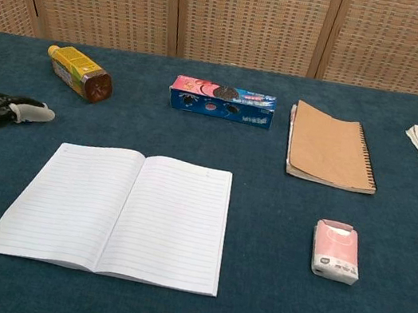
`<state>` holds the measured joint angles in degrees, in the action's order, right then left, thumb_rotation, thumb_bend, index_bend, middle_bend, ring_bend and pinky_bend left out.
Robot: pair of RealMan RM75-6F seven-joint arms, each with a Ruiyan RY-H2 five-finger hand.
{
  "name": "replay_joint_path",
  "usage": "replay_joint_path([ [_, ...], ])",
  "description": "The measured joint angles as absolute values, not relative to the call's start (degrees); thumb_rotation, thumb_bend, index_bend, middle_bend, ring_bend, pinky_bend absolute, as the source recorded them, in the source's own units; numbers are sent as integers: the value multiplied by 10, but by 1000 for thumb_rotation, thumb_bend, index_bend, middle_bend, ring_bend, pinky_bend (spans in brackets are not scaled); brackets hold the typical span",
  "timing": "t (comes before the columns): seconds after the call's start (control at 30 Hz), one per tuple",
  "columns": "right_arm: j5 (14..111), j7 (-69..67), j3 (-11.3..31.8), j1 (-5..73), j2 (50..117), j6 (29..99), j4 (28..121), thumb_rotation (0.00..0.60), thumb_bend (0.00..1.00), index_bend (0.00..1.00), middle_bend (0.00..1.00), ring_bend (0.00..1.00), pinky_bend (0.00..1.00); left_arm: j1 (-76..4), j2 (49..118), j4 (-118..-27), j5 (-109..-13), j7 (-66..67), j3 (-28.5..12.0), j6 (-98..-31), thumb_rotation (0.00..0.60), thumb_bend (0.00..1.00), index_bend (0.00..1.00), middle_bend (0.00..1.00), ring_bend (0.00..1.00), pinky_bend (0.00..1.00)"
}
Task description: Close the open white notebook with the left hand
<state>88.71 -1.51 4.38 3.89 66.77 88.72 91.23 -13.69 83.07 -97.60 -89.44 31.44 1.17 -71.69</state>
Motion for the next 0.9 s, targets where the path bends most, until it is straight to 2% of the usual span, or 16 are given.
replay_joint_path([
  [0.43,884,-37,47,37,660,890,916,600,128,14,0,0,0,-161,880,-978,-837,393,14,-665,600,302,0,0,0,0],
  [0.9,886,-49,46,37,658,891,917,600,128,13,0,0,0,-171,905,-953,-808,417,27,-652,600,302,0,0,0,0],
])
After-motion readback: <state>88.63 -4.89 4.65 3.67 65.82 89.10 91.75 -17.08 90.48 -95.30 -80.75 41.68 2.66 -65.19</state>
